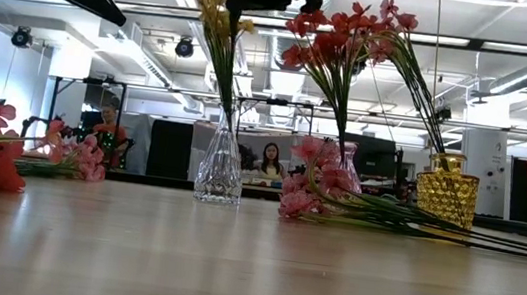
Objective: Sort flowers into vase by color
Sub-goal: Put the yellow flowers into the transparent vase
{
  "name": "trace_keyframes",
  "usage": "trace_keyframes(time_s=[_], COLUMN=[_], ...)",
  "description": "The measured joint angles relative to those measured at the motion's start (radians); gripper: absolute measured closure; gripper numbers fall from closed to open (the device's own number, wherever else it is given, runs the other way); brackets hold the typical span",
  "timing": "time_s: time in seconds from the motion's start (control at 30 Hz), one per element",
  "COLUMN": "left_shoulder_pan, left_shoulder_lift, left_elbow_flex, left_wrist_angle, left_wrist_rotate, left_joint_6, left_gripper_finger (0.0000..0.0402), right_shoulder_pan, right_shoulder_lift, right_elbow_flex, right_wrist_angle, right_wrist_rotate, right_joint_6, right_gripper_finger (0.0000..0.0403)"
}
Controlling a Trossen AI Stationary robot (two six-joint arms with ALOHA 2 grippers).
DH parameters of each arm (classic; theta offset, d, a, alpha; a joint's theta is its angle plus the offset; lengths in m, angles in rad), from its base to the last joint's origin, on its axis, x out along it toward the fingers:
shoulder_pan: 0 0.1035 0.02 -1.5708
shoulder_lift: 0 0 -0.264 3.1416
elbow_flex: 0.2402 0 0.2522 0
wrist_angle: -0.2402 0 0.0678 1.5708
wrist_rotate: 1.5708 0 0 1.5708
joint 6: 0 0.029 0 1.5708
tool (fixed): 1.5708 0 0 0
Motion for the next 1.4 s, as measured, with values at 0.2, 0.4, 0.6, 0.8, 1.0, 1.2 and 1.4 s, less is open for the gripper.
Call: trace_keyframes(time_s=[0.2, 0.4, 0.6, 0.8, 1.0, 1.2, 1.4], left_shoulder_pan=[0.000, 0.000, 0.000, 0.000, 0.000, 0.000, 0.000], left_shoulder_lift=[0.002, 0.002, 0.002, 0.002, 0.002, 0.002, 0.002], left_elbow_flex=[0.000, 0.000, 0.000, 0.000, 0.000, 0.000, 0.000], left_wrist_angle=[0.000, 0.001, 0.001, 0.001, 0.002, 0.002, 0.002], left_wrist_rotate=[0.000, -0.001, -0.002, -0.002, -0.003, -0.003, -0.003], left_joint_6=[0.000, 0.000, 0.000, 0.000, 0.000, 0.000, 0.000], left_gripper_finger=[0.0194, 0.0194, 0.0194, 0.0194, 0.0194, 0.0194, 0.0194], right_shoulder_pan=[-0.015, -0.021, -0.021, -0.021, -0.025, -0.027, -0.027], right_shoulder_lift=[0.001, 0.012, 0.012, 0.012, 0.012, 0.012, 0.012], right_elbow_flex=[0.000, 0.000, 0.000, 0.000, 0.000, 0.000, 0.000], right_wrist_angle=[-0.014, -0.031, -0.029, -0.029, -0.042, -0.078, -0.078], right_wrist_rotate=[-0.001, -0.011, -0.011, -0.011, -0.011, -0.010, -0.011], right_joint_6=[0.001, 0.027, 0.069, 0.072, 0.088, 0.108, 0.108], right_gripper_finger=[0.0383, 0.0383, 0.0383, 0.0383, 0.0383, 0.0382, 0.0362])
